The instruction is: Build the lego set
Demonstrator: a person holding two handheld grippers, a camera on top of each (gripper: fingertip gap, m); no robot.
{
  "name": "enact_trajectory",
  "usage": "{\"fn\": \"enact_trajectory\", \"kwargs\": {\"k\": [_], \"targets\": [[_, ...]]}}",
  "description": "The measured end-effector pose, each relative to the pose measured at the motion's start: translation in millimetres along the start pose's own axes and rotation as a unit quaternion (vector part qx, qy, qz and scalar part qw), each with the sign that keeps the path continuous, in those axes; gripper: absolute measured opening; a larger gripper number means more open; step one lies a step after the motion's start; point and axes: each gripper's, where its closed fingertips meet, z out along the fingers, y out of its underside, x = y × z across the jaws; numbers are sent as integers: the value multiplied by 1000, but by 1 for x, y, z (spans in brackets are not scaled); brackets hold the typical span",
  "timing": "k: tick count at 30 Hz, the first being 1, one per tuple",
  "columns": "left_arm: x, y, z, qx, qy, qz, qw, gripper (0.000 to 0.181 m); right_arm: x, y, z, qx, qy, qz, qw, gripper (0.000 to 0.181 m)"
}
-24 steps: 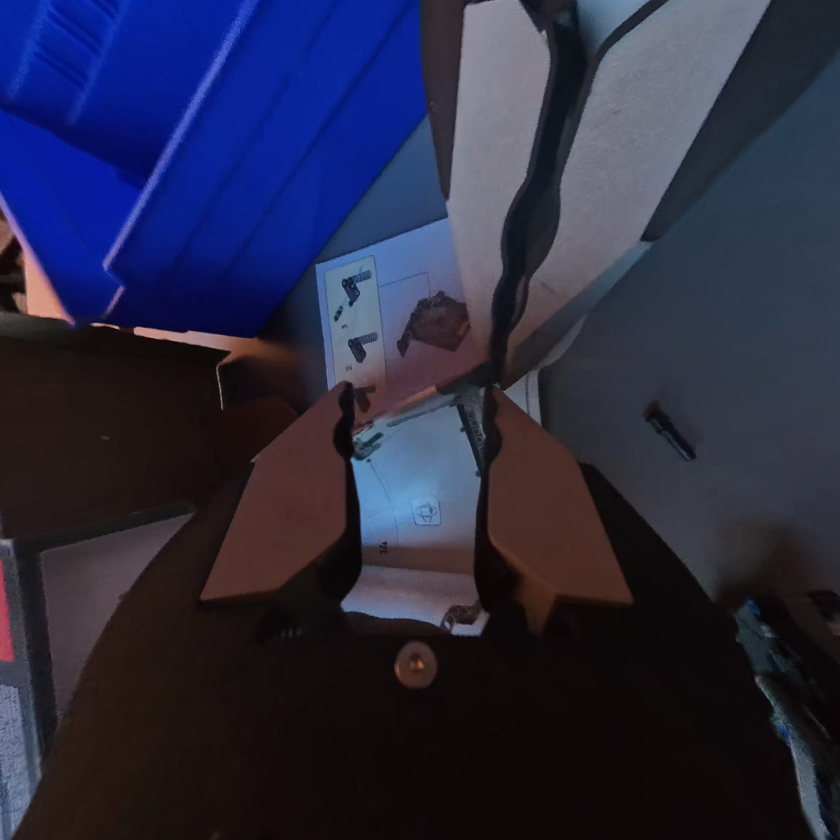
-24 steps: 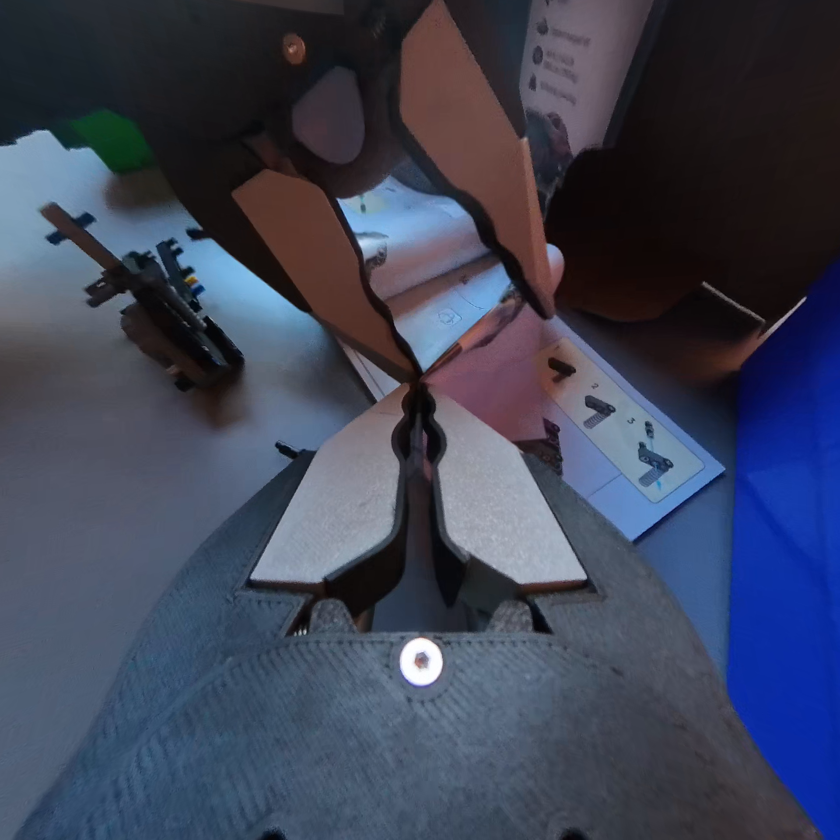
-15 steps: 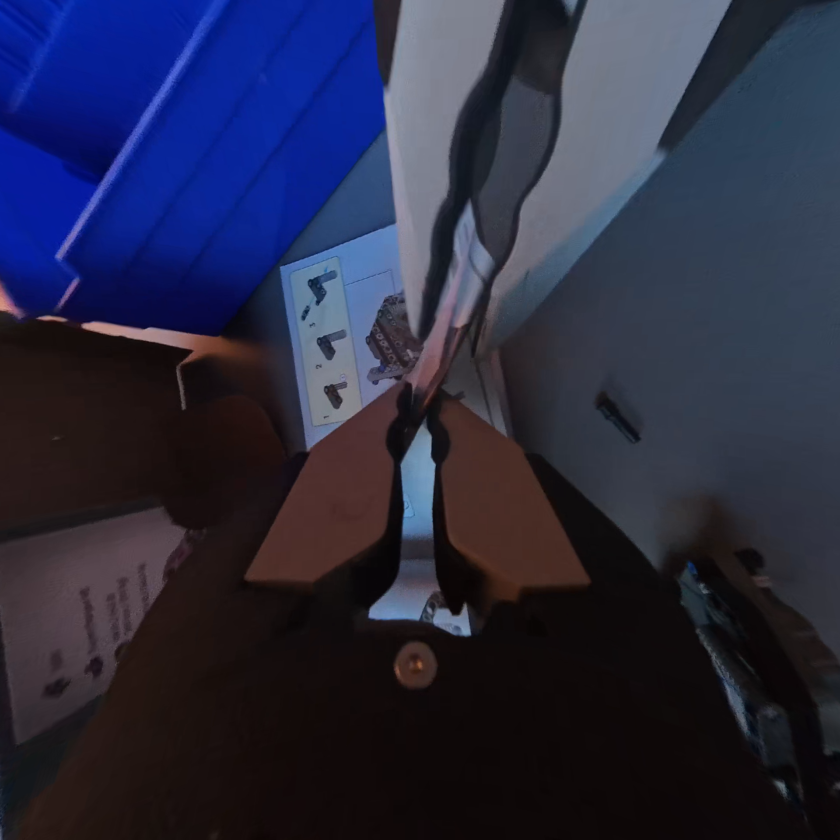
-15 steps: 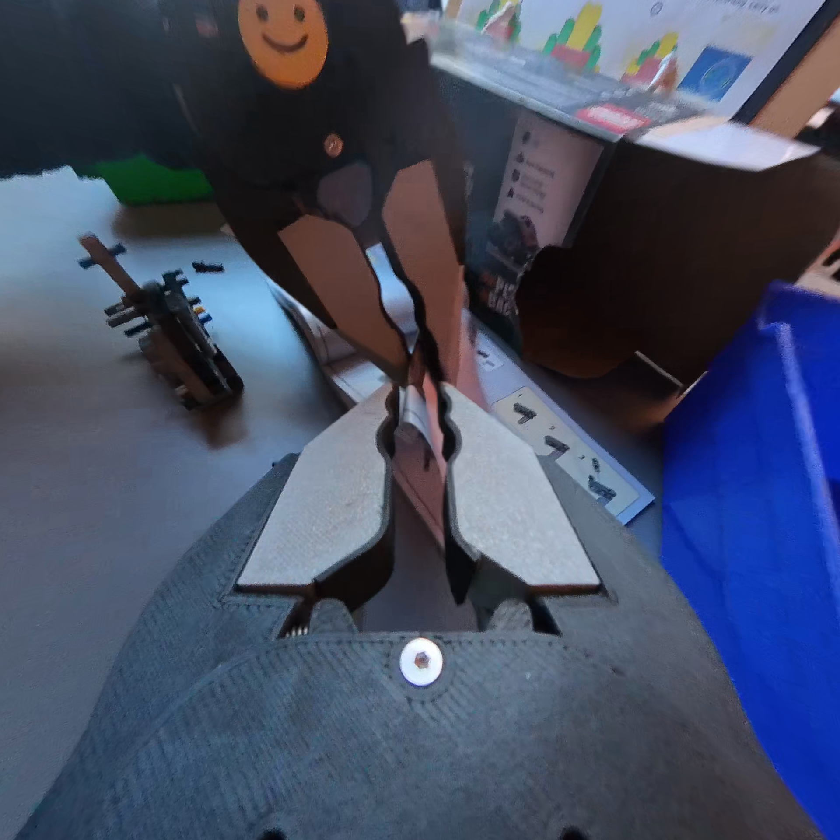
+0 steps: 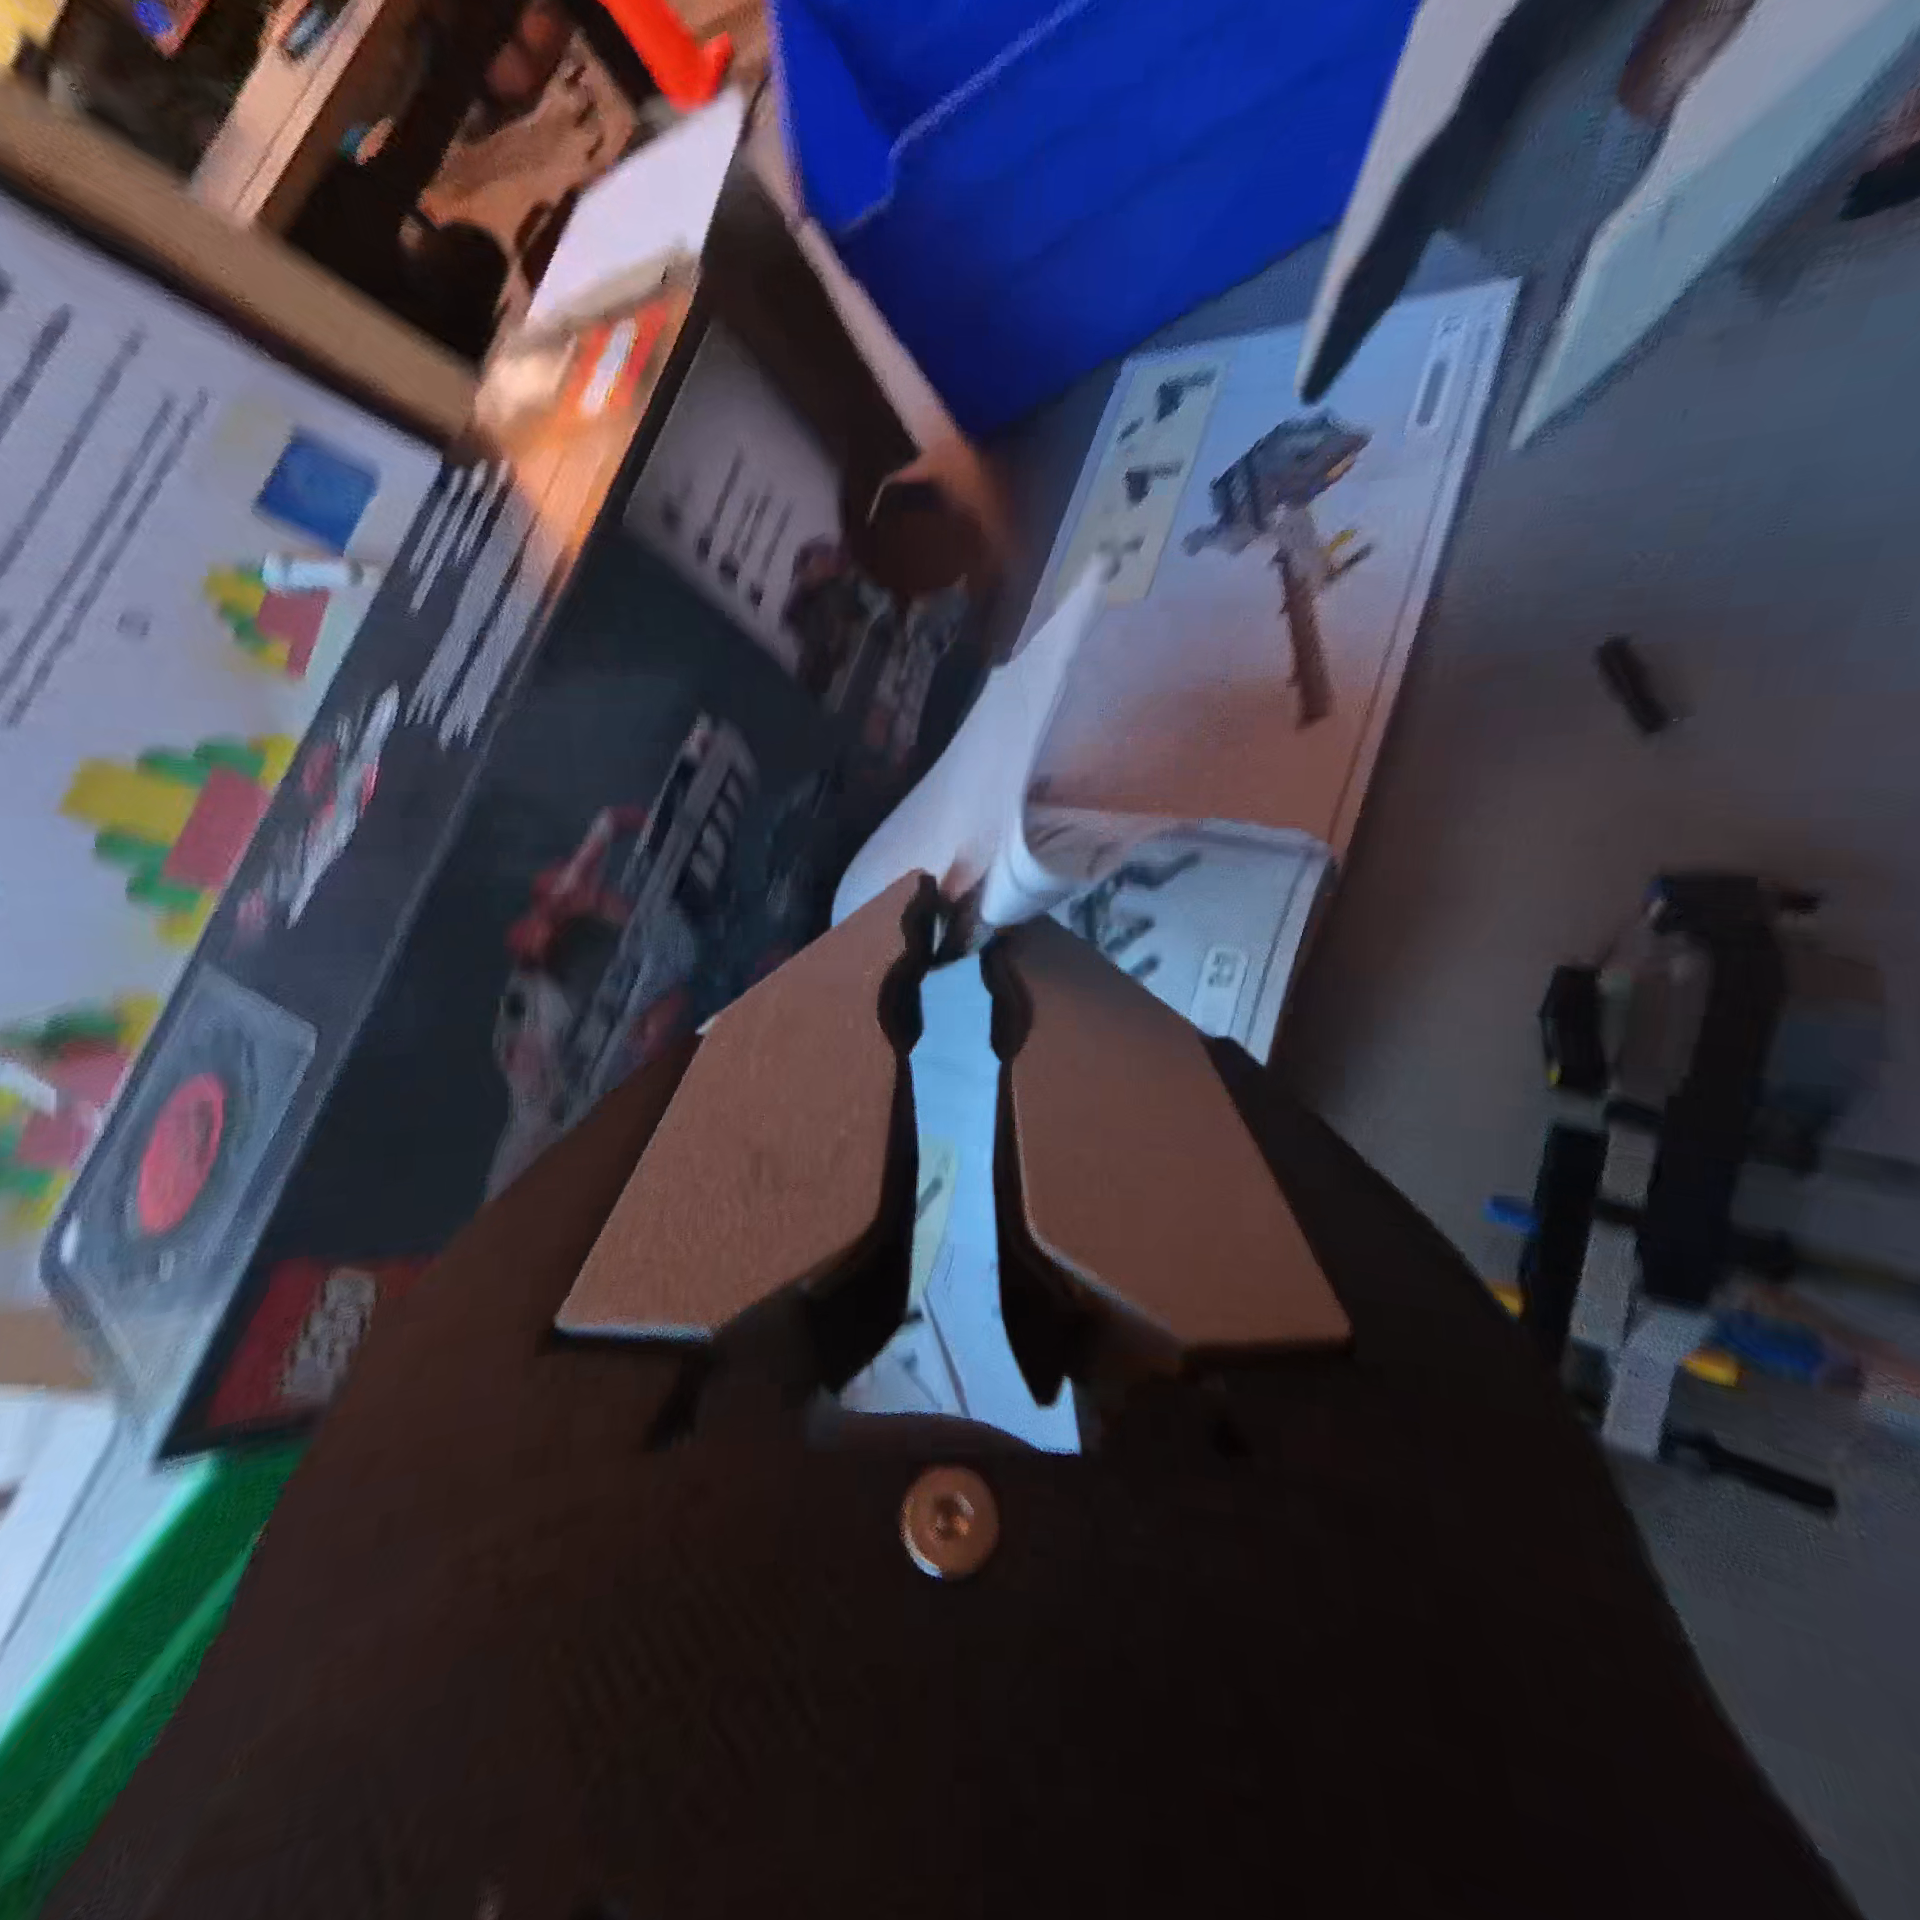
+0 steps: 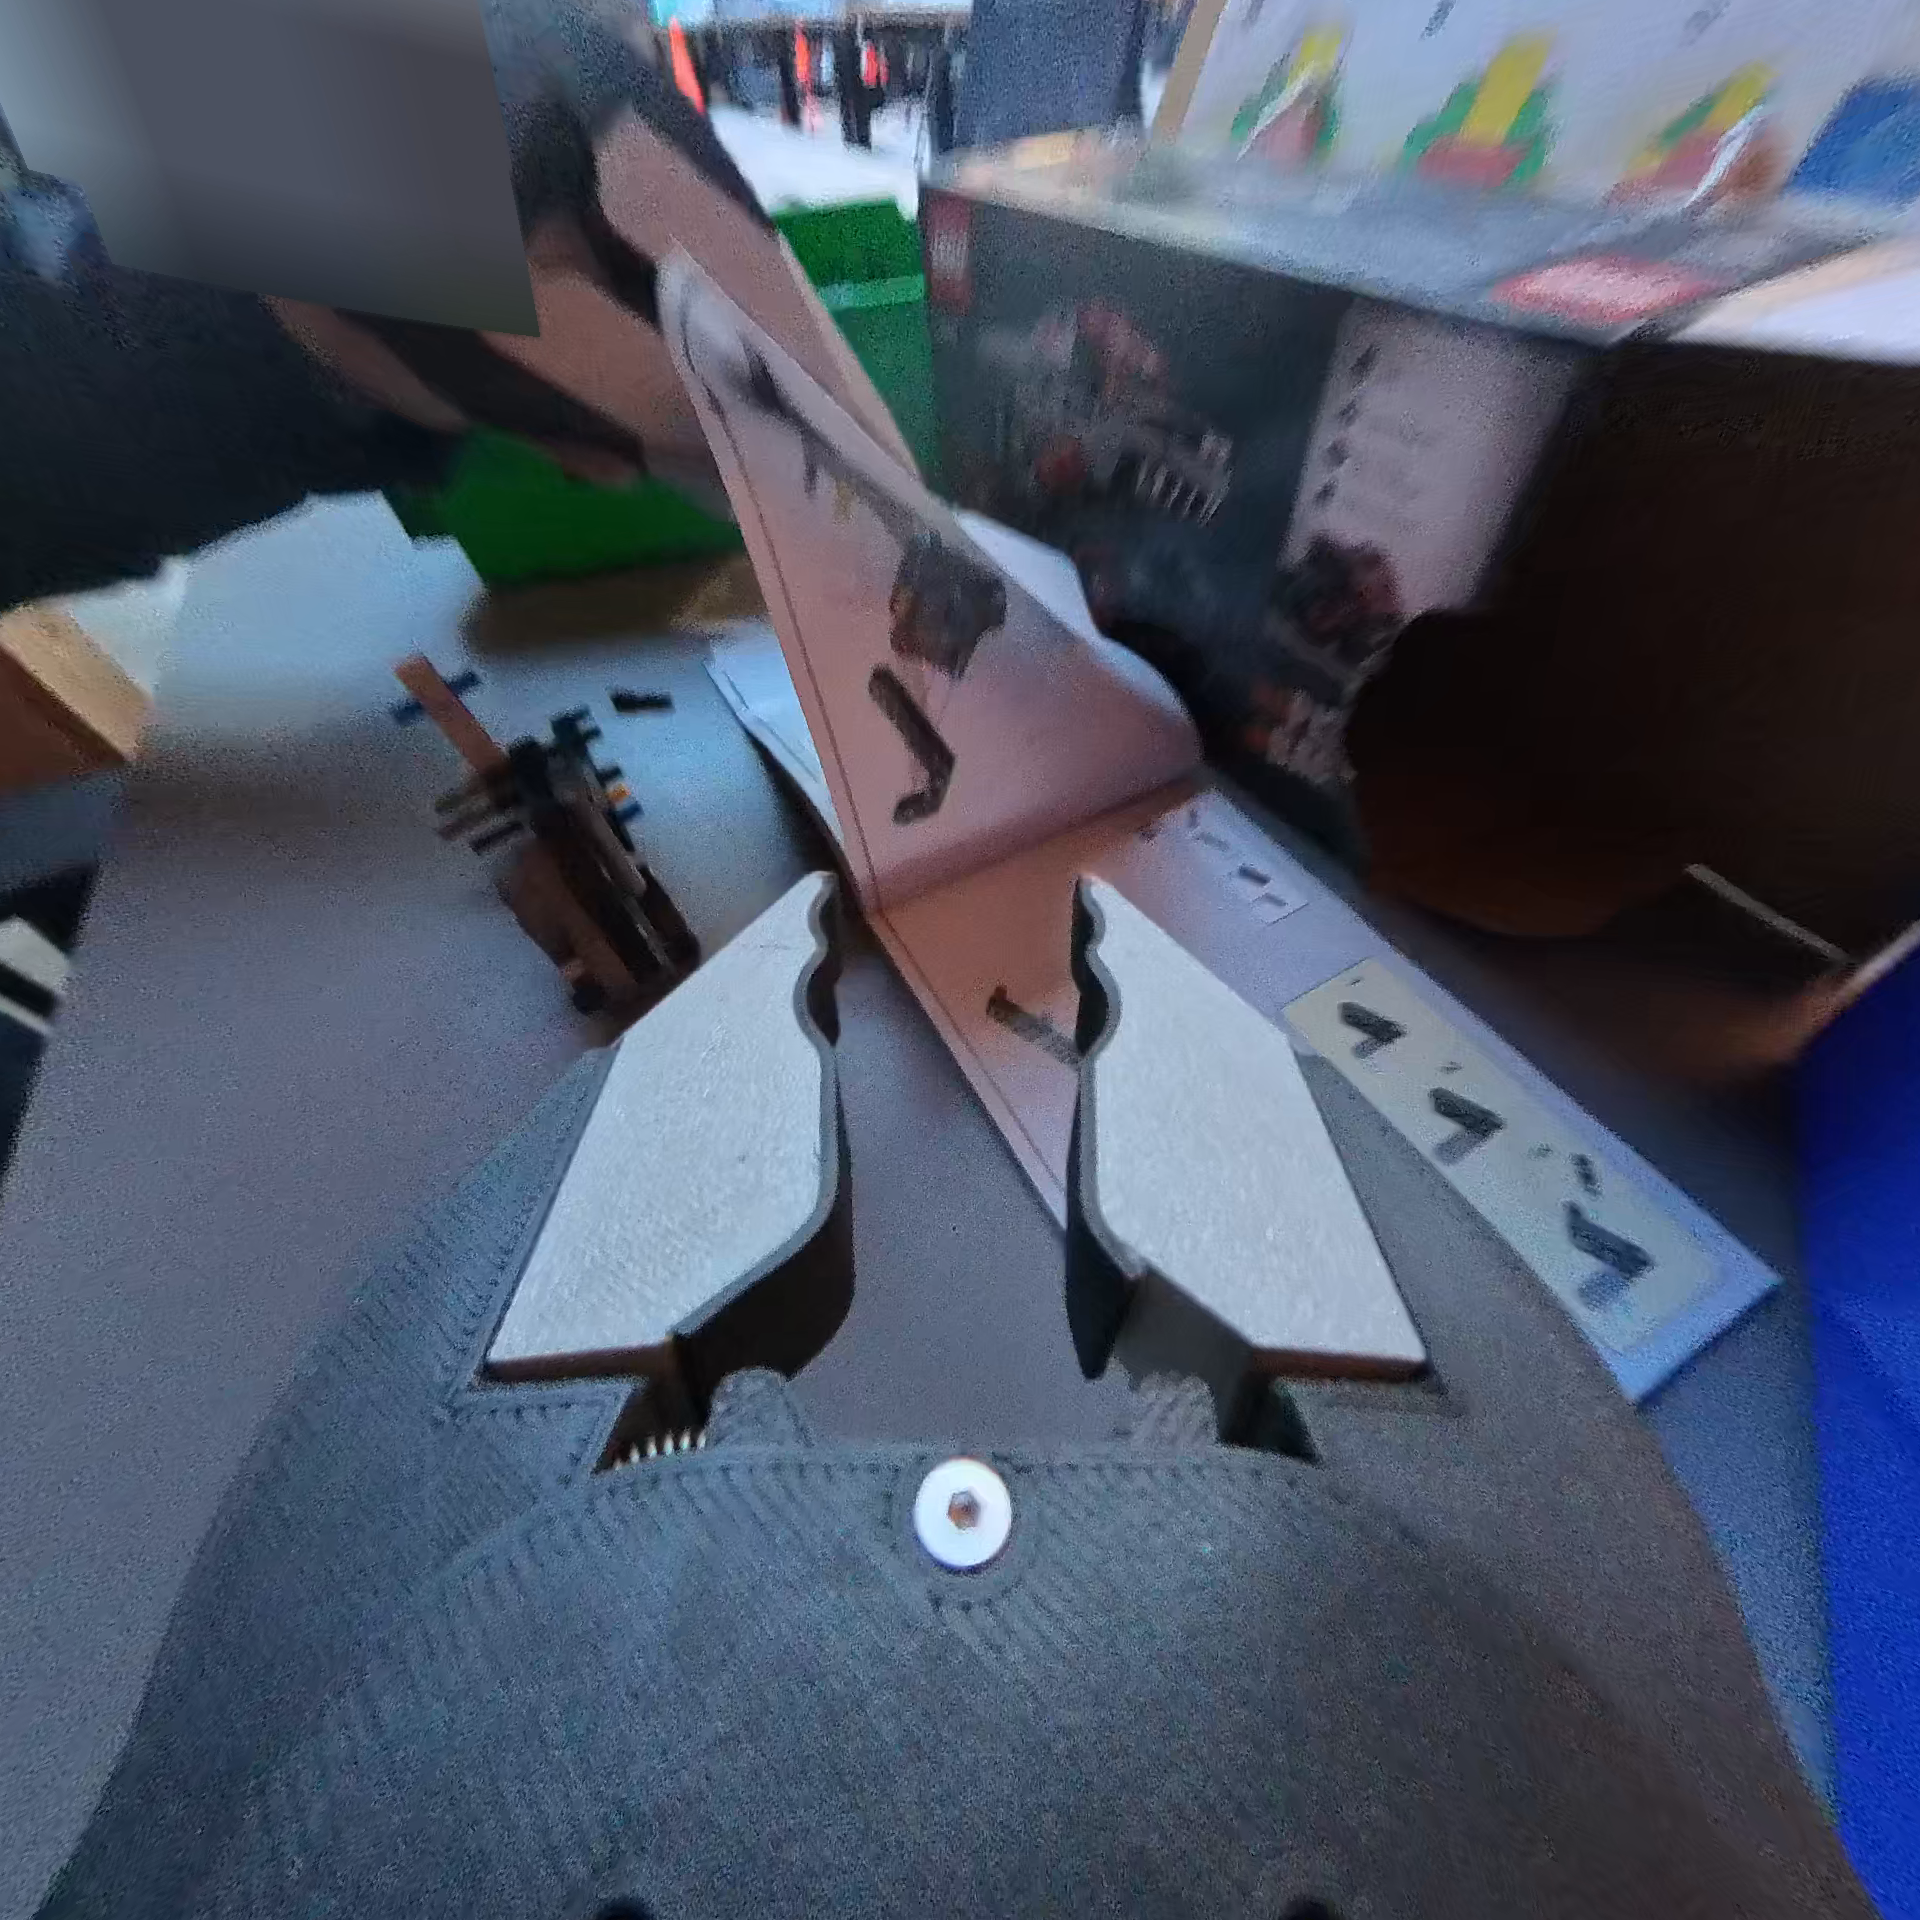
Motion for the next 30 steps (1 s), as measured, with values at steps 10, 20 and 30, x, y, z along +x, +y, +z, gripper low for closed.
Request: {"fn": "enact_trajectory", "kwargs": {"k": [10, 20, 30], "targets": [[-12, 69, -60, 11, -51, -158, 986, 27, -5, 9, 85, -84, 9, -38, 996, 34], [-3, 46, -99, 94, -71, -160, 980, 12, -17, -6, 110, -87, -21, -50, 995, 31], [30, 74, -78, 47, -2, -158, 986, 11, -29, 8, 31, -130, -96, -94, 982, 34]]}}
